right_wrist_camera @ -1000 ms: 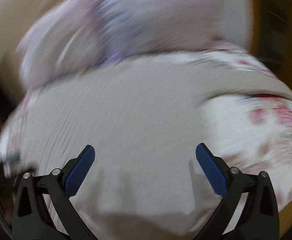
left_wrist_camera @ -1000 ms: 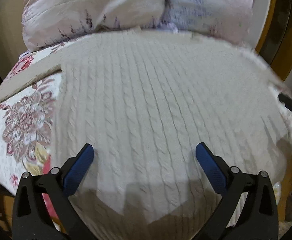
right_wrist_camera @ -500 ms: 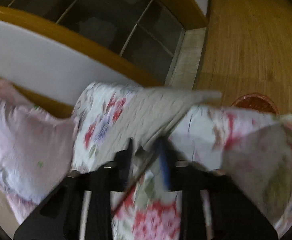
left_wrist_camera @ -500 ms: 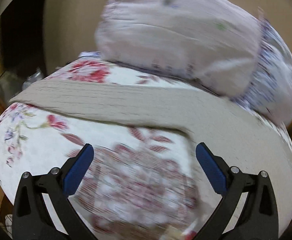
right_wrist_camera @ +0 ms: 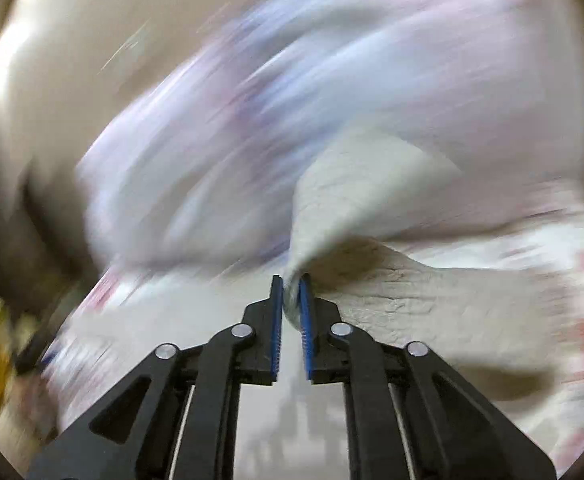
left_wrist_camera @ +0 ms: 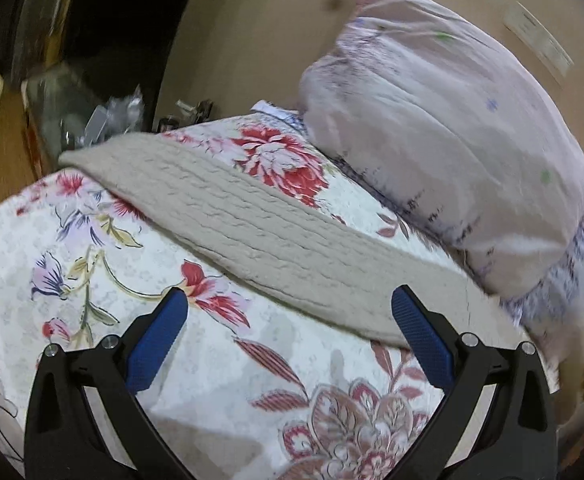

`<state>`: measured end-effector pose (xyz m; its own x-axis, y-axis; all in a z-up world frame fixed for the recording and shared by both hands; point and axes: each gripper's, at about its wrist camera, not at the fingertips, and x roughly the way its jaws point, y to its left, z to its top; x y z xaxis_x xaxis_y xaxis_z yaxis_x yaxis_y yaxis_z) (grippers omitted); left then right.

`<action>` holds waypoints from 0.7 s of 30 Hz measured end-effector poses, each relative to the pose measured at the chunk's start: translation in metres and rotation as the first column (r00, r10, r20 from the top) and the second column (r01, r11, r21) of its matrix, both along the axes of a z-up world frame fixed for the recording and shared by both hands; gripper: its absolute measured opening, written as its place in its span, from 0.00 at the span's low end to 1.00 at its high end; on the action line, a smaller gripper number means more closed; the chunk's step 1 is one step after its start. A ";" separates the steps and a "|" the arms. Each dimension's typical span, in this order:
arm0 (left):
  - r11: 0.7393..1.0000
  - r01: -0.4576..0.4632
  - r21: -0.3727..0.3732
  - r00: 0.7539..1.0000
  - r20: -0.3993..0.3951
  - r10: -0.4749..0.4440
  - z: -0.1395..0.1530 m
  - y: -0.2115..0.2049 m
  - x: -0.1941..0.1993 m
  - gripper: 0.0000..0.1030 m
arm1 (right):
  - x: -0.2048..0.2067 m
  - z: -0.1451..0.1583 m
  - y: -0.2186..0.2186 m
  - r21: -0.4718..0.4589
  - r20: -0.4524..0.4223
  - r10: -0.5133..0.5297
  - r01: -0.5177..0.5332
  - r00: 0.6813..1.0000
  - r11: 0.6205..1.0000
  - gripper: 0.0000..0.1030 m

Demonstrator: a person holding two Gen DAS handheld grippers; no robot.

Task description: Fold small clothes

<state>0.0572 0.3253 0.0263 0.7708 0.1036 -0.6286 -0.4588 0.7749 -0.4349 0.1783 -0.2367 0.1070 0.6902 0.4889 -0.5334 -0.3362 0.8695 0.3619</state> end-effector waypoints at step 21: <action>0.900 -0.231 -0.370 0.973 -0.077 0.217 -0.032 0.105 0.023 0.07 | -0.036 -0.044 -0.085 0.072 -0.097 -0.184 0.191 0.978 0.979 0.77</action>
<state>0.0799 0.4299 -0.0060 0.7328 0.0235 -0.6800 -0.6204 0.4335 -0.6536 0.1423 -0.3221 0.0635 0.7254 0.3992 -0.5608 -0.1331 0.8807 0.4547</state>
